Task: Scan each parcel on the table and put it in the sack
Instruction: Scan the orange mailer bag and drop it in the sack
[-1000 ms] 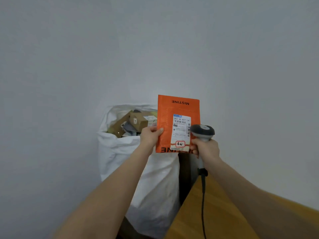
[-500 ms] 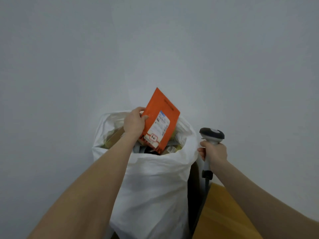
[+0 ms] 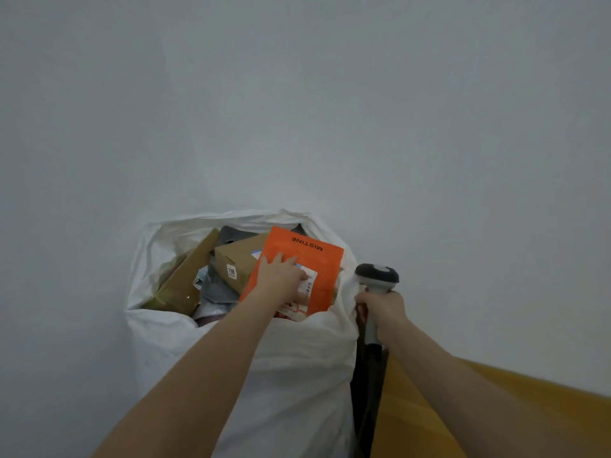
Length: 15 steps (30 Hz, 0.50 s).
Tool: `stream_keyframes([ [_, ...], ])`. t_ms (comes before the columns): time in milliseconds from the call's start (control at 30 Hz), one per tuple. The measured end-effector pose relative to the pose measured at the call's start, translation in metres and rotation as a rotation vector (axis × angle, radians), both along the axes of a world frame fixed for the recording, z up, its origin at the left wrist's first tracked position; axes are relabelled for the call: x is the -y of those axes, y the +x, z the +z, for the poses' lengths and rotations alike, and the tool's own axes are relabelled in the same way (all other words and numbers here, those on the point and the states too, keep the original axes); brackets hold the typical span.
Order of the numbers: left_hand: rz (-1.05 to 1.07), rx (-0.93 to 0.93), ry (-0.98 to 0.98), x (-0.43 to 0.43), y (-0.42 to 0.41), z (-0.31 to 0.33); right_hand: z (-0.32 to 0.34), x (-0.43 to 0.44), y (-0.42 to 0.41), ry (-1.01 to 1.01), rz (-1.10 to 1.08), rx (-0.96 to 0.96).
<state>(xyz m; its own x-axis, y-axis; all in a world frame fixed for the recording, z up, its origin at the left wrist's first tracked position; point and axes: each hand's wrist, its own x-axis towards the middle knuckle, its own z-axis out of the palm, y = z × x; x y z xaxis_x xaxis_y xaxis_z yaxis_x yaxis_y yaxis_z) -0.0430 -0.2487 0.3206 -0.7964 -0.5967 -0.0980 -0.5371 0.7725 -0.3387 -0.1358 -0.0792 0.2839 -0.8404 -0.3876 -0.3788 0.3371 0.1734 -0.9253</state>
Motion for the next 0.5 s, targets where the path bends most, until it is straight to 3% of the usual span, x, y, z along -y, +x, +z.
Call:
stream_keyframes([
  [133, 0.055, -0.005, -0.027, 0.031, 0.015, -0.002, 0.006, 0.014, -0.001, -0.015, -0.020, -0.054],
  [267, 0.112, -0.036, 0.055, 0.066, 0.023, -0.005, 0.019, 0.015, -0.019, -0.090, -0.112, -0.066],
  [500, 0.043, 0.109, 0.273, 0.062, 0.005, -0.007, 0.002, -0.006, -0.022, -0.114, -0.142, -0.041],
])
